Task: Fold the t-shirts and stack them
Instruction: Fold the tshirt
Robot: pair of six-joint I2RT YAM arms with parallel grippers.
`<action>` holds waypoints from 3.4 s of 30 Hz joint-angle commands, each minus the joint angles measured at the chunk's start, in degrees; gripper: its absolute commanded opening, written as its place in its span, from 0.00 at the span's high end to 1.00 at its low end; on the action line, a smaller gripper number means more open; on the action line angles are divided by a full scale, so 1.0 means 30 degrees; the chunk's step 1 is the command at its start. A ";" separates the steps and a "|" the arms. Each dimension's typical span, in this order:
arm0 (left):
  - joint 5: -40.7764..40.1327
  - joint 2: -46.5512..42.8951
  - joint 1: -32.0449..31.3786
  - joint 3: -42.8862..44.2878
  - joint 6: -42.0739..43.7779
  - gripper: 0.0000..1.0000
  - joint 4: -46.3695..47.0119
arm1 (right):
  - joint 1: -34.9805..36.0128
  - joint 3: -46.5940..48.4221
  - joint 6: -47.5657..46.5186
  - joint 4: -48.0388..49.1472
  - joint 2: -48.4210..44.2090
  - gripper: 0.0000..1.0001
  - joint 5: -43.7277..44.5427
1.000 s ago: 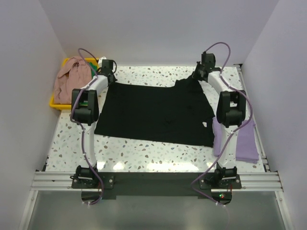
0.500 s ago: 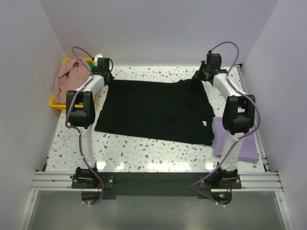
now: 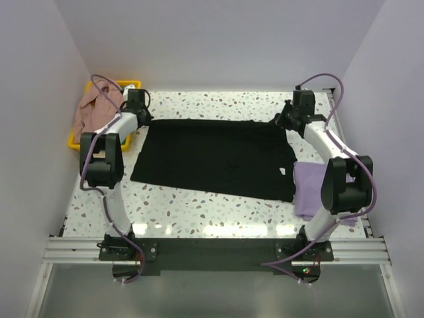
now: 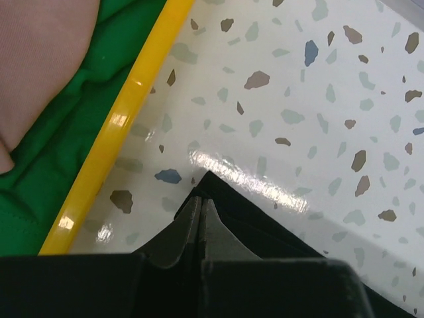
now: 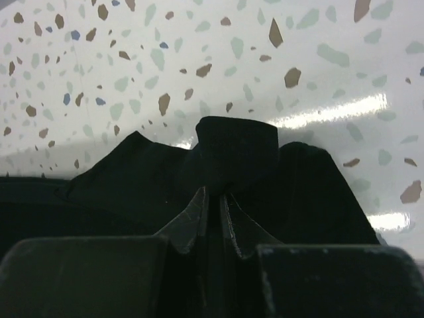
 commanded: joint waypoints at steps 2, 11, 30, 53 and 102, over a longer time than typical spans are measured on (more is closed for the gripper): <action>-0.0050 -0.2043 0.0300 -0.1491 -0.0695 1.00 0.1022 | 0.0150 -0.2286 0.0482 0.0240 -0.2463 1.00 0.0062; -0.0284 -0.4241 0.0300 -0.4304 -0.1252 1.00 0.0847 | 0.0648 -0.5923 0.0863 -0.0258 -0.5072 1.00 0.0412; -0.0901 -0.7171 0.0329 -0.7908 -0.2541 1.00 -0.0297 | 0.0766 -0.9675 0.1477 -0.0055 -0.6920 1.00 0.0355; 0.3053 -0.9079 -0.1103 -0.8877 -0.2396 0.57 0.1314 | 0.0766 -0.7805 0.0190 0.0063 -0.6309 0.43 -0.0379; 1.4568 0.1996 -1.1769 -0.1670 -0.2688 0.46 0.9752 | 0.0737 -1.0759 0.1917 0.1235 -0.7209 0.81 -0.4096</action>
